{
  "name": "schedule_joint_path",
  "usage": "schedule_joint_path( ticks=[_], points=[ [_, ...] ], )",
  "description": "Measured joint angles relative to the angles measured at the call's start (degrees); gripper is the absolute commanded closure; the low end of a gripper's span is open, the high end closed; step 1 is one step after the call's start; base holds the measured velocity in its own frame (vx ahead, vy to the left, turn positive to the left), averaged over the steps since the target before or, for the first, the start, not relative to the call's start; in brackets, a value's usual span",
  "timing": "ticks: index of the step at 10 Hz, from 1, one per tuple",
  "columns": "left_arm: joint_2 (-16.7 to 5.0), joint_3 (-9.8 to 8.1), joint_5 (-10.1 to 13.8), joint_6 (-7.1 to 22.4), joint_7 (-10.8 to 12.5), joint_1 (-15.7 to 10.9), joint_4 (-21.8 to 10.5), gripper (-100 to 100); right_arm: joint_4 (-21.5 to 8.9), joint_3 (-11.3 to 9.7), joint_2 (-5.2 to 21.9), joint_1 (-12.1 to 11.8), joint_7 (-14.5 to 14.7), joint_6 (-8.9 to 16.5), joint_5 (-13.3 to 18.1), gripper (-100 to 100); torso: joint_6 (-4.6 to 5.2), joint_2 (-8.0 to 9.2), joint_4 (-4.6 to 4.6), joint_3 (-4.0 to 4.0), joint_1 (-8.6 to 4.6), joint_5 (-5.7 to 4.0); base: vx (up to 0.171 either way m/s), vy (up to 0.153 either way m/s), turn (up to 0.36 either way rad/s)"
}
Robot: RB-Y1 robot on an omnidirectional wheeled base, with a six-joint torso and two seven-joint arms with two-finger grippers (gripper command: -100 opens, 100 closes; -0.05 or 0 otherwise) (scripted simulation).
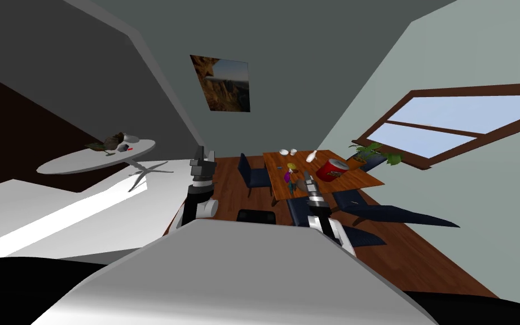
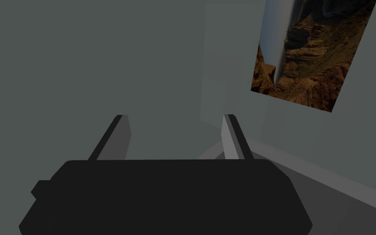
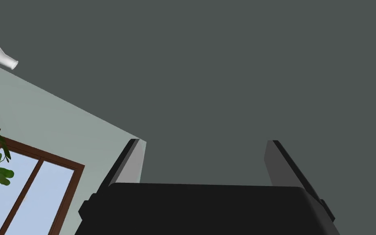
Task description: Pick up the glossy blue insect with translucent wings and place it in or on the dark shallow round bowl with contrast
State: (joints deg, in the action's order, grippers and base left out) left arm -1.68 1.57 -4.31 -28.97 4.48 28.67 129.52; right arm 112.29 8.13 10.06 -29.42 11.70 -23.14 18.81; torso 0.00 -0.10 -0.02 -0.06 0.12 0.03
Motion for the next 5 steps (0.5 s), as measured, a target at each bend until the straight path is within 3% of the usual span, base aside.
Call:
schedule_joint_path(
  ticks=[5],
  points=[
    [0.0,0.0,0.0,0.0,0.0,0.0,0.0,0,-7.1,2.47,2.16,-0.84,2.13,4.01,7.0,-100,-0.02,-0.09,-0.02,-0.05,0.03,0.01,0.051,0.05,0.057]
  ],
)
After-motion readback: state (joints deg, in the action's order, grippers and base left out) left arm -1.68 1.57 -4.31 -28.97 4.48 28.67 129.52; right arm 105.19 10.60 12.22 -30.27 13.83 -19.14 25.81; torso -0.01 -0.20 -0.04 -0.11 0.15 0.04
